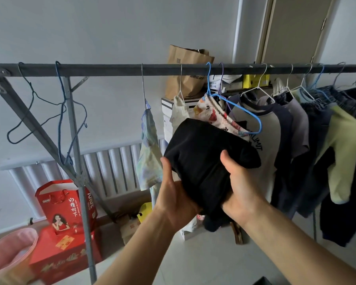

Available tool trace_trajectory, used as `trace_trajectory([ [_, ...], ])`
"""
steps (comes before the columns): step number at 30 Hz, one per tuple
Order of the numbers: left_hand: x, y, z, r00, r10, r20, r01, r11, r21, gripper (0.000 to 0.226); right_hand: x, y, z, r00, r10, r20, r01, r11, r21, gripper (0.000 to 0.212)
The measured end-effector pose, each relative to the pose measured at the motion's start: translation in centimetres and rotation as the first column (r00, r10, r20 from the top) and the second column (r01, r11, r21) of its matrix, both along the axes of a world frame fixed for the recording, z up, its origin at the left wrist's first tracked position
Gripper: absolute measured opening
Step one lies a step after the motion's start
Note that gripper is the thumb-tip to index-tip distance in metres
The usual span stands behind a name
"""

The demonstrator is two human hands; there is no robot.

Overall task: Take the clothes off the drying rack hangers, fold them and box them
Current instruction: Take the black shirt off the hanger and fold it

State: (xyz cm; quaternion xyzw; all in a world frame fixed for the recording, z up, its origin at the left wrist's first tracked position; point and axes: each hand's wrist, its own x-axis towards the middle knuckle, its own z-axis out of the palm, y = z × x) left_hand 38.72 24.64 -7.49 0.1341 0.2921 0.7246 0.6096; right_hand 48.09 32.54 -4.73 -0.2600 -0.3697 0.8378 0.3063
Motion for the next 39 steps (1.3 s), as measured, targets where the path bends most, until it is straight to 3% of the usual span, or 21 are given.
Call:
trace_trajectory([
  [4, 0.3, -0.5, -0.2, 0.995, 0.097, 0.003, -0.097, 0.995, 0.028, 0.092, 1.3, -0.7, -1.1, 0.986, 0.053, -0.156, -0.066, 0.995, -0.081, 0.044],
  [8, 0.3, 0.0, -0.6, 0.981, 0.178, -0.074, -0.18, 0.983, -0.025, 0.049, 1.7, -1.5, -2.5, 0.97, 0.102, -0.222, -0.129, 0.985, -0.111, 0.042],
  [12, -0.5, 0.1, -1.6, 0.938, 0.304, -0.167, -0.314, 0.948, -0.039, 0.052, 2.6, -0.7, -3.6, 0.979, 0.171, -0.114, -0.172, 0.985, 0.0, 0.034],
  [15, -1.7, -0.9, -1.0, 0.871, 0.368, -0.327, -0.381, 0.924, 0.026, 0.044, 4.3, 1.5, -4.1, 0.989, 0.128, -0.072, -0.124, 0.99, 0.068, 0.058],
  [18, -2.9, -2.5, 0.5, 0.754, 0.34, -0.563, -0.323, 0.937, 0.134, 0.024, 5.6, 3.4, -3.4, 0.992, 0.098, -0.075, -0.081, 0.976, 0.201, 0.081],
  [21, -3.2, -3.4, 1.8, 0.563, 0.271, -0.781, -0.215, 0.96, 0.178, 0.025, 5.5, 4.5, -1.9, 0.997, 0.036, 0.067, -0.066, 0.839, 0.54, 0.085],
  [23, -3.1, -3.4, 2.3, 0.432, 0.211, -0.877, -0.14, 0.976, 0.166, 0.029, 5.1, 4.2, -0.6, 0.994, 0.029, 0.107, -0.095, 0.732, 0.674, 0.062],
  [25, -2.8, -3.3, 2.7, 0.365, 0.179, -0.914, -0.098, 0.983, 0.154, 0.031, 4.7, 3.9, 0.5, 0.988, -0.034, 0.148, -0.098, 0.598, 0.795, 0.03],
  [27, -2.6, -3.4, 2.9, 0.375, 0.17, -0.911, -0.081, 0.985, 0.151, 0.035, 4.5, 3.5, 0.9, 0.984, -0.147, 0.102, -0.027, 0.442, 0.896, 0.01],
  [29, -2.5, -3.7, 3.3, 0.436, 0.172, -0.883, -0.089, 0.985, 0.148, 0.044, 4.4, 3.2, 0.6, 0.952, -0.302, -0.045, 0.146, 0.323, 0.935, 0.013],
  [31, -2.3, -3.8, 3.7, 0.499, 0.158, -0.852, -0.098, 0.987, 0.126, 0.049, 4.4, 3.0, -0.1, 0.896, -0.423, -0.132, 0.278, 0.306, 0.911, 0.016],
  [33, -2.3, -3.9, 4.2, 0.477, 0.145, -0.867, -0.109, 0.988, 0.106, 0.05, 4.0, 3.2, -1.2, 0.89, -0.454, -0.046, 0.223, 0.343, 0.912, 0.018],
  [36, -2.6, -3.7, 4.7, 0.272, 0.11, -0.956, -0.141, 0.987, 0.073, 0.052, 3.7, 3.8, -1.9, 0.916, -0.36, 0.179, -0.021, 0.401, 0.916, 0.017],
  [37, -2.6, -3.6, 4.9, 0.18, 0.09, -0.98, -0.139, 0.988, 0.065, 0.051, 3.9, 3.8, -1.4, 0.923, -0.342, 0.176, -0.019, 0.417, 0.909, 0.018],
  [39, -2.4, -3.2, 5.3, 0.013, 0.07, -0.997, -0.126, 0.99, 0.068, 0.051, 4.2, 3.5, 0.5, 0.943, -0.299, 0.148, -0.006, 0.426, 0.904, 0.04],
])
